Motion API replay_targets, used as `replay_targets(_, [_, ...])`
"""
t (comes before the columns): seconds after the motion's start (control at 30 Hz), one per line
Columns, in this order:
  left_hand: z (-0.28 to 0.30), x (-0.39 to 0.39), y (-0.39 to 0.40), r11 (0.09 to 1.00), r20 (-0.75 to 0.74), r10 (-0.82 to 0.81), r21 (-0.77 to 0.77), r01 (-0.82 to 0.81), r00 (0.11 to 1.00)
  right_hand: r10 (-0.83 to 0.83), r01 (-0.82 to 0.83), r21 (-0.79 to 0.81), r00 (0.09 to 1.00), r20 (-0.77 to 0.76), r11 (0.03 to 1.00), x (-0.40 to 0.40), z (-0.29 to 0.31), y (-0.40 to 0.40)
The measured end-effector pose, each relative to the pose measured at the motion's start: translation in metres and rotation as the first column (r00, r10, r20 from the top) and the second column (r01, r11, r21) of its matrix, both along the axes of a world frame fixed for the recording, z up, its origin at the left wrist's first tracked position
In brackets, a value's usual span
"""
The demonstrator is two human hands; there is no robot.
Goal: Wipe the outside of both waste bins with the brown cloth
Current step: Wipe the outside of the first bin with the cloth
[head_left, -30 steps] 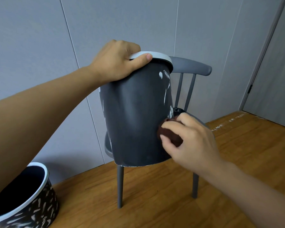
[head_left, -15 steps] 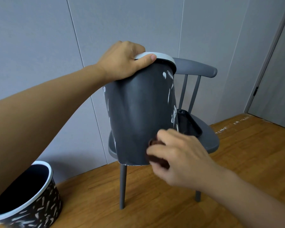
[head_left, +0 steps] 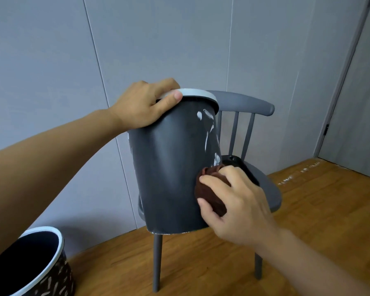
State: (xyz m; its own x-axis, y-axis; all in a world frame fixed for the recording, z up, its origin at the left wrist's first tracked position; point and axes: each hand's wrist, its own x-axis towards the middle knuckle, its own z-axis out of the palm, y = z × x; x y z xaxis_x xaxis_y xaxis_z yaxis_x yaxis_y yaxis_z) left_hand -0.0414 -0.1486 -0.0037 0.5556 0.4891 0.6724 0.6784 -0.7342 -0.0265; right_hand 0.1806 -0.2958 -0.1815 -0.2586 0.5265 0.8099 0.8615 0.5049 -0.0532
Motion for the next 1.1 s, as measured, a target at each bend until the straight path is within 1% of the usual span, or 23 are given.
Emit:
replay_targets(0.1, [0.016, 0.001, -0.006, 0.999, -0.073, 0.033, -0.017, -0.034, 0.997, 0.038, -0.031, -0.092, 0.996, 0.08, 0.995, -0.006, 0.002, -0.007])
replay_targets(0.17, [0.027, 0.011, -0.01, 0.997, -0.117, 0.064, -0.045, -0.07, 0.991, 0.059, -0.046, -0.112, 0.991, 0.12, 0.993, -0.011, 0.003, -0.01])
replay_targets(0.23, [0.025, 0.025, -0.012, 0.992, -0.135, 0.093, -0.067, -0.103, 0.986, 0.075, -0.058, -0.114, 0.984, 0.159, 0.992, -0.015, 0.001, -0.011])
replay_targets(0.3, [0.015, 0.037, -0.01, 0.991, -0.129, 0.132, 0.033, -0.129, 0.983, 0.101, -0.08, -0.117, 0.977, 0.187, 0.99, -0.016, -0.002, -0.011])
replay_targets(0.33, [0.01, 0.039, -0.008, 0.988, -0.1, 0.137, 0.092, -0.128, 0.986, 0.12, -0.1, -0.123, 0.978, 0.171, 0.987, -0.016, -0.001, -0.012])
replay_targets(0.4, [0.005, 0.041, -0.008, 0.983, -0.033, 0.111, 0.152, -0.105, 0.993, 0.145, -0.136, -0.116, 0.987, 0.07, 0.984, -0.013, 0.002, -0.013])
replay_targets(0.47, [0.003, 0.041, -0.009, 0.982, 0.004, 0.061, 0.18, -0.061, 0.998, 0.124, -0.136, -0.089, 0.984, -0.127, 0.987, -0.008, 0.01, -0.013])
replay_targets(0.5, [0.001, 0.042, -0.01, 0.981, 0.015, 0.037, 0.188, -0.039, 0.999, 0.097, -0.12, -0.081, 0.964, -0.249, 0.989, -0.004, 0.015, -0.013])
replay_targets(0.53, [-0.001, 0.043, -0.01, 0.982, 0.026, 0.014, 0.19, -0.019, 1.0, 0.061, -0.097, -0.08, 0.927, -0.369, 0.992, 0.0, 0.018, -0.011])
replay_targets(0.6, [-0.006, 0.042, -0.008, 0.983, 0.052, -0.029, 0.18, 0.019, 0.998, -0.01, -0.058, -0.102, 0.822, -0.569, 0.993, 0.009, 0.024, -0.007])
replay_targets(0.63, [-0.006, 0.04, -0.007, 0.984, 0.063, -0.056, 0.175, 0.044, 0.996, -0.032, -0.043, -0.104, 0.779, -0.626, 0.994, 0.014, 0.025, -0.004])
replay_targets(0.67, [-0.006, 0.037, -0.007, 0.983, 0.066, -0.085, 0.166, 0.073, 0.994, -0.044, -0.021, -0.09, 0.756, -0.653, 0.996, 0.019, 0.027, -0.001])
replay_targets(0.77, [0.004, 0.027, -0.008, 0.987, 0.021, -0.128, 0.102, 0.125, 0.992, -0.037, 0.044, -0.005, 0.763, -0.645, 0.999, 0.029, 0.038, 0.008])
replay_targets(0.8, [0.008, 0.025, -0.008, 0.991, -0.001, -0.111, 0.069, 0.111, 0.994, -0.023, 0.053, 0.028, 0.771, -0.637, 0.998, 0.03, 0.043, 0.013])
replay_targets(0.87, [0.01, 0.023, -0.007, 0.999, -0.04, -0.029, 0.019, 0.03, 0.999, -0.014, 0.078, 0.082, 0.808, -0.589, 0.994, 0.027, 0.055, 0.027])
replay_targets(0.93, [0.005, 0.023, -0.004, 0.999, -0.022, 0.019, 0.04, -0.018, 1.0, -0.02, 0.103, 0.129, 0.852, -0.524, 0.986, 0.02, 0.066, 0.044])
replay_targets(1.03, [-0.002, 0.022, 0.0, 0.997, 0.037, 0.024, 0.076, -0.026, 0.999, -0.044, 0.149, 0.206, 0.896, -0.441, 0.967, 0.004, 0.072, 0.062])
replay_targets(1.1, [-0.003, 0.021, 0.001, 0.995, 0.074, 0.032, 0.088, -0.039, 0.997, -0.069, 0.162, 0.218, 0.922, -0.38, 0.962, -0.005, 0.069, 0.063])
